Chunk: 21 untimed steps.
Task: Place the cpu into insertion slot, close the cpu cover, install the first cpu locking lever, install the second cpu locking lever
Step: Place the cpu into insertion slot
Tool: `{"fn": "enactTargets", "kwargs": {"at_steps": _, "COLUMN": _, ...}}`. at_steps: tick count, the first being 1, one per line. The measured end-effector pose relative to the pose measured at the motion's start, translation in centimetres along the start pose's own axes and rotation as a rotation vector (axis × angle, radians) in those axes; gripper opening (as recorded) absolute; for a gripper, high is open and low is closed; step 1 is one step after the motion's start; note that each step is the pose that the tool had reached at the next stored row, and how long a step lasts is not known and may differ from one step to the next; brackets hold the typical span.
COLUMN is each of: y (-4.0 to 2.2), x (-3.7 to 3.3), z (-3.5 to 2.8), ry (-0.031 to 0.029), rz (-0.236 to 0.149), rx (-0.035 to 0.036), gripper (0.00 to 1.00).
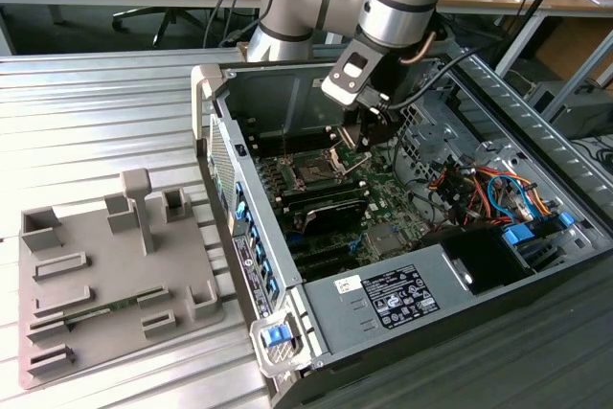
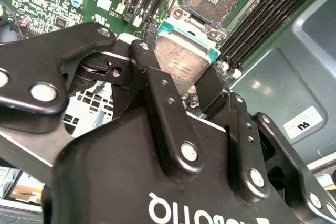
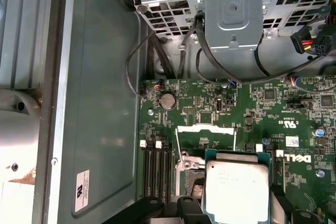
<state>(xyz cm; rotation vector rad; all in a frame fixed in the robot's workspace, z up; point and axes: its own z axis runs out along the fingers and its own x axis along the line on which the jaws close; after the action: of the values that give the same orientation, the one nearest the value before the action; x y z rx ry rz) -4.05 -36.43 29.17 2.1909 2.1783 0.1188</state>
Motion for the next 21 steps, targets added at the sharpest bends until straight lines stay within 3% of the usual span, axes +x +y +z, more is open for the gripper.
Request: {"fn": "enactTargets", "kwargs": {"at_steps": 21, "y": -0.66, "x": -0.01, "z": 0.28, "ry": 0.0000, "rz": 0.000, "rx": 0.0001, "gripper": 0.55}}
